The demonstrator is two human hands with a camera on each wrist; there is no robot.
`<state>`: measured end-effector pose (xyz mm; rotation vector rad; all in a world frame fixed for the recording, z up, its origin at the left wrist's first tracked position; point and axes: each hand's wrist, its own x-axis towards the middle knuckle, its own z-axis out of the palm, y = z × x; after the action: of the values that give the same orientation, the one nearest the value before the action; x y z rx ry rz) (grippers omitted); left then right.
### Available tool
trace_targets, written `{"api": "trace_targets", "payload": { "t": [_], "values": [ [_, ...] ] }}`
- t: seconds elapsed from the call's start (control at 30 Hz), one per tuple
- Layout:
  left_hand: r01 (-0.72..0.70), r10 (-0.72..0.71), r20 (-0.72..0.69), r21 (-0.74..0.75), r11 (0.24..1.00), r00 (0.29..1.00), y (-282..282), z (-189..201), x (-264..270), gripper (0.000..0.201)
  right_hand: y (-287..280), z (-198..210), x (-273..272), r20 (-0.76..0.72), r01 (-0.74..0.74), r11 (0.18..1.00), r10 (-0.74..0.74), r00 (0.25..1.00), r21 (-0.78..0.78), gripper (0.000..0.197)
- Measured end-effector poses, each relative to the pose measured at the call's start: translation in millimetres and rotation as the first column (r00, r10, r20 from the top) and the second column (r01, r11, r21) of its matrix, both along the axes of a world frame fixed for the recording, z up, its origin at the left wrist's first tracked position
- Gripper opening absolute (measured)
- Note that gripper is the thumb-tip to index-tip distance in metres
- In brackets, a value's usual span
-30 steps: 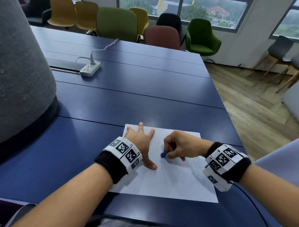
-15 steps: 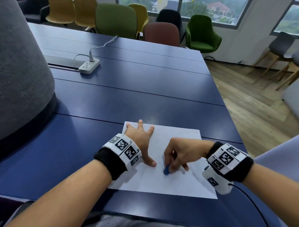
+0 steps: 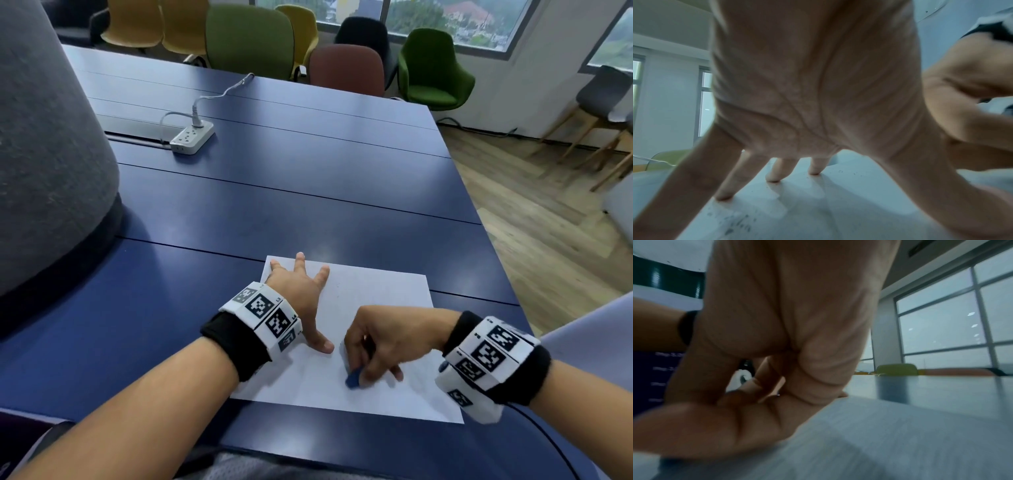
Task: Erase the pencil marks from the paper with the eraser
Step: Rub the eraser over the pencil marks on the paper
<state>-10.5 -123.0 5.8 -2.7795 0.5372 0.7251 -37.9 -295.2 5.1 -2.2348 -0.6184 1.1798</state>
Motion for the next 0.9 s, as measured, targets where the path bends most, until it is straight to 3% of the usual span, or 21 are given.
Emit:
{"api": "trace_targets", "payload": {
  "t": [0.07,0.2,0.33,0.47,0.63,0.7,0.8,0.9],
  "values": [
    [0.001,-0.001,0.005,0.001,1.000,1.000,-0.1,-0.9,0.6,0.135,2.4,-0.1,0.6,0.003,0.005,1.000,-0.005,1.000,-0.006,0.011],
    [-0.003,0.003,0.011,0.001,1.000,1.000,0.2,-2.9,1.2,0.136,0.3,1.0,8.5,0.118,0.193,0.978,-0.202,0.972,0.083,0.011],
    [-0.005,0.005,0.004,0.002,1.000,1.000,-0.1,-2.0,1.7,0.136,7.5,0.9,-8.1,0.028,0.069,0.997,-0.070,0.997,0.042,0.014],
    [-0.004,0.005,0.017,-0.010,1.000,1.000,0.7,-3.8,0.9,0.137,-1.1,-0.7,8.0,0.112,0.180,0.980,-0.188,0.976,0.082,0.008],
    [-0.003,0.003,0.005,-0.001,1.000,1.000,0.5,-2.2,1.2,0.136,-0.6,-1.0,0.8,0.007,0.069,0.997,-0.070,0.998,0.023,0.009],
    [-0.003,0.003,0.014,-0.011,1.000,1.000,0.5,-3.2,1.1,0.136,-8.3,-1.0,16.6,0.105,0.168,0.985,-0.171,0.980,0.032,0.011],
    [-0.019,0.019,0.006,-0.022,1.000,1.000,1.2,-4.5,1.9,0.137,-20.4,0.5,45.0,0.322,0.308,0.947,-0.320,0.891,0.091,0.008],
    [-0.029,0.029,-0.014,-0.029,0.999,0.999,0.9,-5.5,4.0,0.138,-24.7,-0.9,60.6,0.443,0.354,0.928,-0.366,0.818,0.113,0.011]
  ]
}}
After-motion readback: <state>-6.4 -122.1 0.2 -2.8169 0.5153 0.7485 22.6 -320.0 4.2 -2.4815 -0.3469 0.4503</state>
